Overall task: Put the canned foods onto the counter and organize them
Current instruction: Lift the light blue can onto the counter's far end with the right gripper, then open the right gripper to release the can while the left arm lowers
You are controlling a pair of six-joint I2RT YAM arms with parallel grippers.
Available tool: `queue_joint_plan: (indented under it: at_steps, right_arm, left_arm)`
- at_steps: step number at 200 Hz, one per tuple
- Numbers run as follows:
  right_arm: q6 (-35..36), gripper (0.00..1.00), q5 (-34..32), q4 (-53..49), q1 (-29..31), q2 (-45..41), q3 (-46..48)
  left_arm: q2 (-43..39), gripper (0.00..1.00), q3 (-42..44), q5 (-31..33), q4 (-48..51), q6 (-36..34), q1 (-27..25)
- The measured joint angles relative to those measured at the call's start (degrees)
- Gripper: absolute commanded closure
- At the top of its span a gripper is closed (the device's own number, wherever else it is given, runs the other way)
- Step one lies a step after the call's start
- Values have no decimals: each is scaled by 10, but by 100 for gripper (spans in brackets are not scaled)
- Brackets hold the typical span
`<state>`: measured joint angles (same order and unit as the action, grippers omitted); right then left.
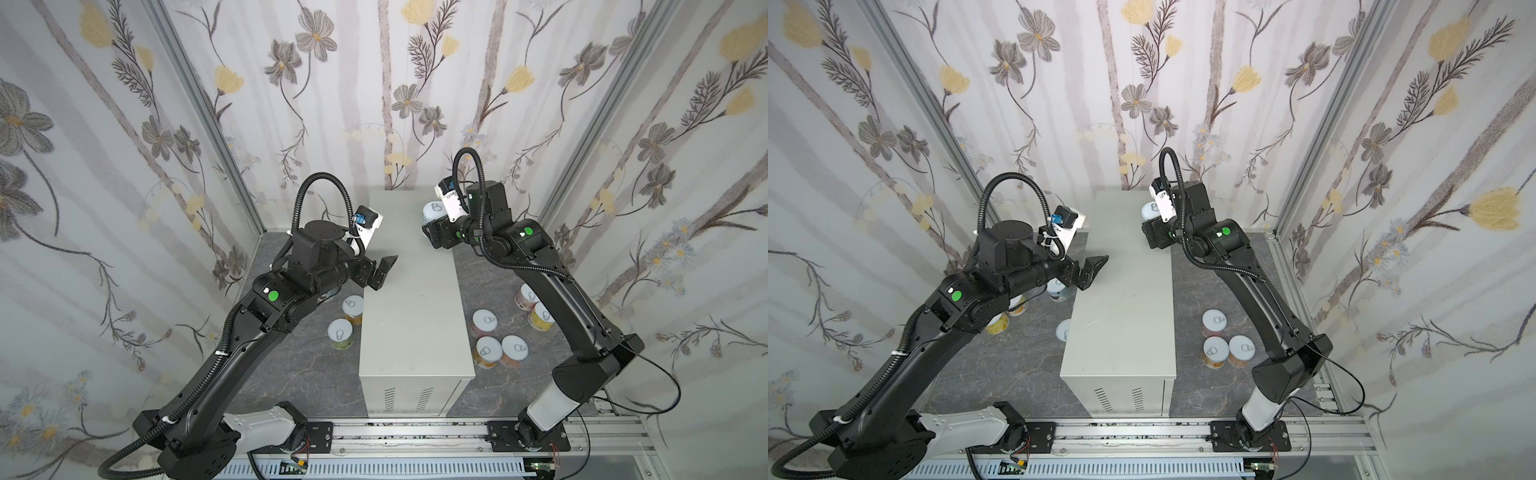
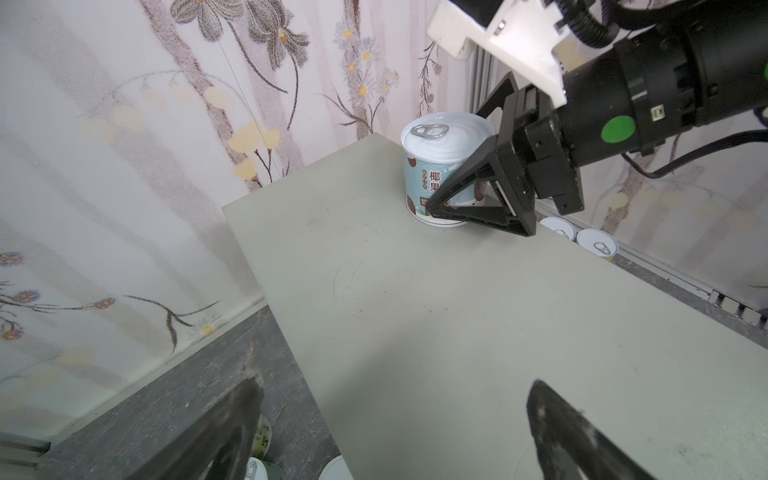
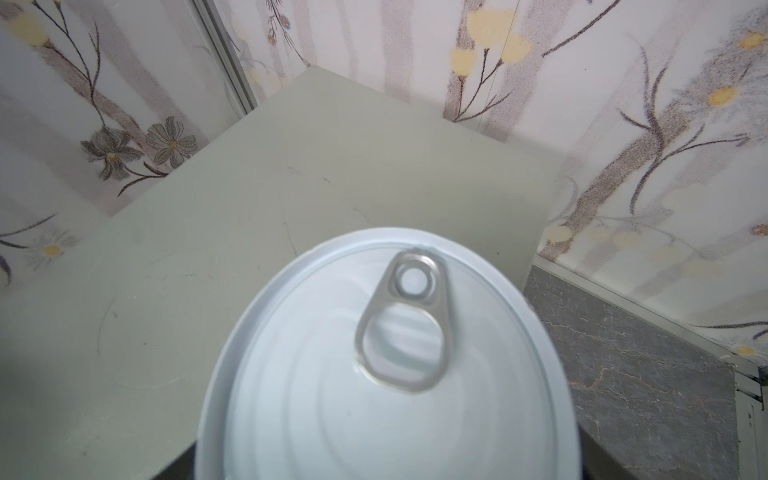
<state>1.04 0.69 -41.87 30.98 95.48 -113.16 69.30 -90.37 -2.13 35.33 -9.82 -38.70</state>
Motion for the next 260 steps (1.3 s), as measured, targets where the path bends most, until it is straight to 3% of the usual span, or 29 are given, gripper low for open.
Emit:
queue_joint_plan:
  at_steps: [58, 172, 260]
  right_arm:
    - [-6, 27, 19, 61, -20, 34, -7]
    - [1, 27, 16, 82, -21, 166, -148]
    - [1, 27, 4, 99, -24, 197, -177]
  left_arm:
    - [-13, 0, 9, 15, -10, 28, 0]
    - [-26, 0, 5, 42, -9, 44, 0]
    - [-28, 0, 2, 60, -2, 40, 0]
